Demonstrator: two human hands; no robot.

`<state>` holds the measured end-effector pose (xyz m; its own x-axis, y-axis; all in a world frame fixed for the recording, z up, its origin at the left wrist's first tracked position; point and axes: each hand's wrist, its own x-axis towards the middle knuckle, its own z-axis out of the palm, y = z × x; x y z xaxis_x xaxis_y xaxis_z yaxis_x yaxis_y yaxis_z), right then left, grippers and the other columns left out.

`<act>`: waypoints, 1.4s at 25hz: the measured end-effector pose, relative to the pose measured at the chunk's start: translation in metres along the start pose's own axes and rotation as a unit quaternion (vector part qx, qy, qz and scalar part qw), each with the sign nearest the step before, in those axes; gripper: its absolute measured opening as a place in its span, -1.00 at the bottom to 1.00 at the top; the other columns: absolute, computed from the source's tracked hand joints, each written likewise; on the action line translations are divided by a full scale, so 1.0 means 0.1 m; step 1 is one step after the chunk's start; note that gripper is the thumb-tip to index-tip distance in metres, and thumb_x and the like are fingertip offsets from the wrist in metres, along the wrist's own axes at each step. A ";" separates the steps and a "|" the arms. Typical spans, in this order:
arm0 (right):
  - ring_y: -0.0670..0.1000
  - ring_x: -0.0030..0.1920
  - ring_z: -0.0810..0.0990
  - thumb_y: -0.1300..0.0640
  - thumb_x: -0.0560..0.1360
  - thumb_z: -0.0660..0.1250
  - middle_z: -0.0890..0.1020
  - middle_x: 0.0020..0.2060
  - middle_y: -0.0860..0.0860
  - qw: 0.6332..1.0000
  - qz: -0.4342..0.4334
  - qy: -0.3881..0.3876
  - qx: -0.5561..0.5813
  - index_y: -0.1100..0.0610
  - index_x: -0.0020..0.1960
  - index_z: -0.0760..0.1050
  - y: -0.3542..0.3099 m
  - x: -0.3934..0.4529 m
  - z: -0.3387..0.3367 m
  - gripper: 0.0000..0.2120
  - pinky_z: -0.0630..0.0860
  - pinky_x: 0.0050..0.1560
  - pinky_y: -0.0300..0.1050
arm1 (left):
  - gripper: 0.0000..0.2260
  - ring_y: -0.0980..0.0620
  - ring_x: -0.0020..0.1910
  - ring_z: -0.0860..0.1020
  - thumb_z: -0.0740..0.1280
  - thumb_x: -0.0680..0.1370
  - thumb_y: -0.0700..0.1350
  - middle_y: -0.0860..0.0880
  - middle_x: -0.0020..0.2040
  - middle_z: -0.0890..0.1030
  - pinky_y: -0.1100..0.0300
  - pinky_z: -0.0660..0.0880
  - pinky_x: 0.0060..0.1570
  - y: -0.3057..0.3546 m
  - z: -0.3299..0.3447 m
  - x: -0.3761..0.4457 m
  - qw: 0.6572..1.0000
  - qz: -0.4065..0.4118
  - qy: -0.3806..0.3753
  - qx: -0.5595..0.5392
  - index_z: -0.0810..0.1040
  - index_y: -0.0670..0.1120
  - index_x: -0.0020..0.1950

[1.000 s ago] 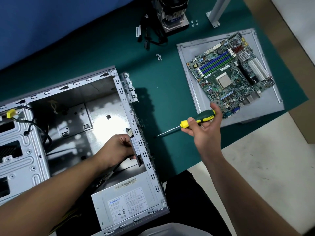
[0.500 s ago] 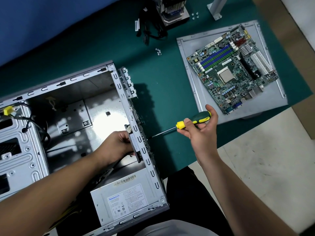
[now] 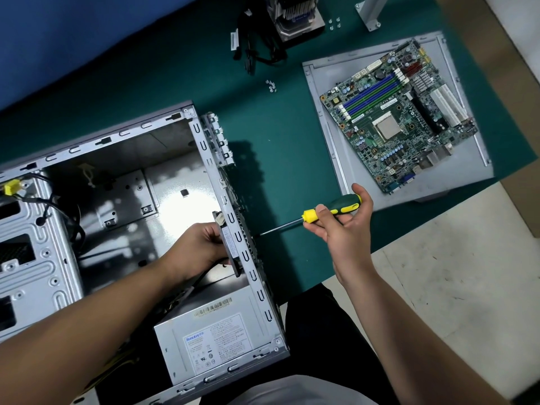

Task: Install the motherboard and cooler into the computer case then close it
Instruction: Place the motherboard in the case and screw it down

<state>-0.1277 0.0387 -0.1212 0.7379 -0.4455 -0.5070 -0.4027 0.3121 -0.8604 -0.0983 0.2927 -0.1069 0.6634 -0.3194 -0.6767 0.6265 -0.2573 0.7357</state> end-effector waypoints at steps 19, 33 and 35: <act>-0.01 -0.44 0.63 -0.33 0.53 0.27 0.69 -0.37 0.09 0.933 0.056 -0.036 -0.353 0.09 -0.16 0.48 -0.42 0.37 -0.20 -0.53 0.50 -0.33 -0.07 | -0.93 -0.39 -0.10 0.63 0.37 0.49 -0.51 -0.42 -0.10 0.67 -0.23 0.57 0.04 0.04 0.02 -0.03 1.000 -0.006 0.006 -0.010 0.63 -0.47 -0.05; 0.07 -0.47 0.58 -0.26 0.66 0.16 0.68 -0.36 0.18 0.898 0.131 -0.139 -0.396 0.25 0.01 0.61 -0.76 0.47 -0.30 -0.43 0.48 -0.46 -0.18 | -0.90 -0.52 0.00 0.60 0.40 0.47 -0.50 -0.40 -0.08 0.68 -0.11 0.63 0.02 0.01 0.02 -0.01 1.000 -0.012 0.011 -0.016 0.63 -0.47 -0.02; 0.11 -0.39 0.59 -0.28 0.67 0.07 0.71 -0.27 0.23 0.889 0.126 -0.110 -0.427 0.28 -0.03 0.61 -0.73 0.46 -0.20 -0.34 0.50 -0.33 -0.10 | -0.89 -0.52 0.00 0.60 0.40 0.47 -0.50 -0.40 -0.08 0.68 -0.06 0.64 -0.01 0.01 0.02 -0.02 1.000 -0.014 0.010 -0.015 0.62 -0.47 -0.02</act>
<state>-0.0758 -0.0215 -0.0831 0.6164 -0.2475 -0.7475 -0.7648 -0.4143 -0.4935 -0.0997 0.2915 -0.1048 0.6536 -0.2949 -0.6970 0.6565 -0.2374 0.7160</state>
